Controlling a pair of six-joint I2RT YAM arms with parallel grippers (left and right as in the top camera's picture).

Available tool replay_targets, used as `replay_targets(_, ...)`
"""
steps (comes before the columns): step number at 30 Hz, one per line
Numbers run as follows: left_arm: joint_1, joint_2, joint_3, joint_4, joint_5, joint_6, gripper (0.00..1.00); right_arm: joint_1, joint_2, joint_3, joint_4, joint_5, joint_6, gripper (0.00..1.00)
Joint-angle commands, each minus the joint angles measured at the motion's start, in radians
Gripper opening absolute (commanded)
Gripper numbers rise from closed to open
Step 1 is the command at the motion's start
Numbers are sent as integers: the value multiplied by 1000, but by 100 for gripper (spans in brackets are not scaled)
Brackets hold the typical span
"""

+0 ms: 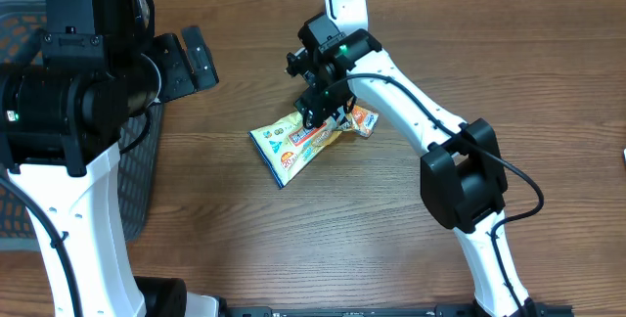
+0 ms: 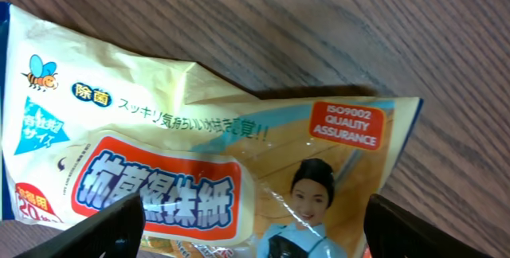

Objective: Scan the item barcode
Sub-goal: 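Lower the right gripper onto the yellow snack bag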

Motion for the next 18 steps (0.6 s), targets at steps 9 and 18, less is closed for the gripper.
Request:
replay_targets(9,1,1,2,1,-13,9,100,-24,85,0,26,124,122,99)
replay_targets(18,1,1,2,1,-13,9,100,-66,111,6,27,113,212,44)
